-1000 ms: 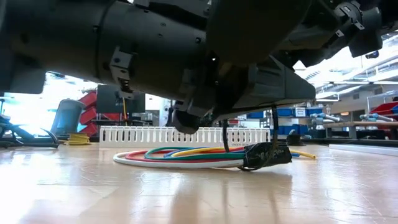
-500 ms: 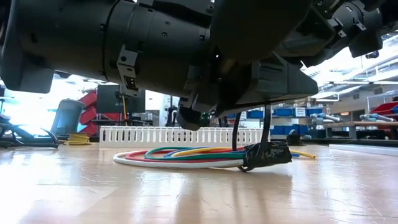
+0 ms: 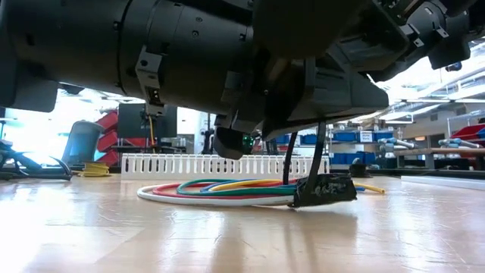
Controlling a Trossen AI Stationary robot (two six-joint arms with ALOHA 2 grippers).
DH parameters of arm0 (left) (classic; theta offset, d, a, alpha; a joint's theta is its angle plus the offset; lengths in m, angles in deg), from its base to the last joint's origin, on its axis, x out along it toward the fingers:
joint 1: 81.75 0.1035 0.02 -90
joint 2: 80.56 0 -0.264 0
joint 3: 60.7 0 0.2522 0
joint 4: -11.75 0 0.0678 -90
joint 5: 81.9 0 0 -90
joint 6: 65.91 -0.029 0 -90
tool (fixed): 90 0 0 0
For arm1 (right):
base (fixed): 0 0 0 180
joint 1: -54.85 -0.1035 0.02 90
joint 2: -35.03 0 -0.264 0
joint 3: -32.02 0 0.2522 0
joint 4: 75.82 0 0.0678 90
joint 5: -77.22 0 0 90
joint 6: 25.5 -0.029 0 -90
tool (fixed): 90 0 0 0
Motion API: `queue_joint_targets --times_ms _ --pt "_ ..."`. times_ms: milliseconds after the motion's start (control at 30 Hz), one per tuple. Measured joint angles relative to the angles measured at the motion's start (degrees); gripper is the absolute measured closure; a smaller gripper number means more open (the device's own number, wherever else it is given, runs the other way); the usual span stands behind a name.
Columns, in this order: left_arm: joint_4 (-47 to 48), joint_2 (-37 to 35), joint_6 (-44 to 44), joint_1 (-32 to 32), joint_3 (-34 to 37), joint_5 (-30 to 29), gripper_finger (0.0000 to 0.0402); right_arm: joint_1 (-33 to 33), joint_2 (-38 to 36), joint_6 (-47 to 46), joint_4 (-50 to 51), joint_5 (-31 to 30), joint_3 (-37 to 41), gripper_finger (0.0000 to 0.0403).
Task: Ziptie cables
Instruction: Insert zip tie on the cable wire
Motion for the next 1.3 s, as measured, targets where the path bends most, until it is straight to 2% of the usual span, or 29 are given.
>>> queue_joint_targets --times_ms 400,567,800,1133,1300 --pt "-1.69 0.0 0.12 -2.16 0.0 -1.04 0.0401 0.01 0.0 0.37 0.0 -2.72 0.0 0.0403" --pt "-1.66 0.0 -2.2 -3.21 0.0 -7.47 0.0401 -0.63 0.0 -0.28 -0.94 -1.22 0.0 0.0403" --pt "-1.26 0.0 -2.91 -3.43 0.0 -12.45 0.0401 -1.16 0.0 -1.89 1.66 -1.26 -0.04 0.0403" --pt "2.72 0.0 4.66 -3.0 0.0 -7.55 0.0399 -1.43 0.0 -0.37 -1.74 -1.11 -0.04 0.0402" --pt "2.31 0.0 5.55 -2.85 0.0 -3.65 0.0367 -1.46 0.0 -0.34 -1.75 -0.7 -0.04 0.0402"
